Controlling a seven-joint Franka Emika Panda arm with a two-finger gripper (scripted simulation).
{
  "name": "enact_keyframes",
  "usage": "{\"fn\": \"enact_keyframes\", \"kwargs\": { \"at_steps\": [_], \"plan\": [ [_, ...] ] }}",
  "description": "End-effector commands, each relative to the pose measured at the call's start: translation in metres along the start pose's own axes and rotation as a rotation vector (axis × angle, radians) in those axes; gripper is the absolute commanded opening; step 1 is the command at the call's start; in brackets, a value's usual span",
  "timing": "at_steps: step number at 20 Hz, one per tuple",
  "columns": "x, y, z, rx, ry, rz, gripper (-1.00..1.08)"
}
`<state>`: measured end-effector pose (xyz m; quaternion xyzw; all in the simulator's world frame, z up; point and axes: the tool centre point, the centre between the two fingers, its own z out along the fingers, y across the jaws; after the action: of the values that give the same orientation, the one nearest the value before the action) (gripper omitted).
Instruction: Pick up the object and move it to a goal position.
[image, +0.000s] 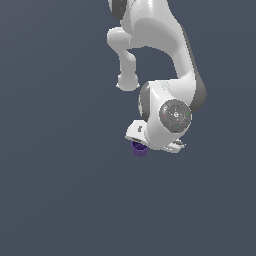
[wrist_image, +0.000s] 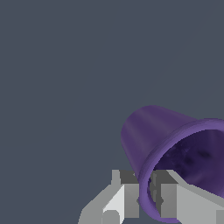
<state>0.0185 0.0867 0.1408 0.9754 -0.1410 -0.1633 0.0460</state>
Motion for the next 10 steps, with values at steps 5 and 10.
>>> {"fn": "enact_keyframes", "kwargs": {
  "at_steps": [5,10],
  "plan": [
    [-0.059,-0.029,-0.043,0.0,0.002,-0.001,-1.0],
    [-0.104,-0.052,-0.077,-0.001,0.003,-0.002,-1.0]
  ]
}}
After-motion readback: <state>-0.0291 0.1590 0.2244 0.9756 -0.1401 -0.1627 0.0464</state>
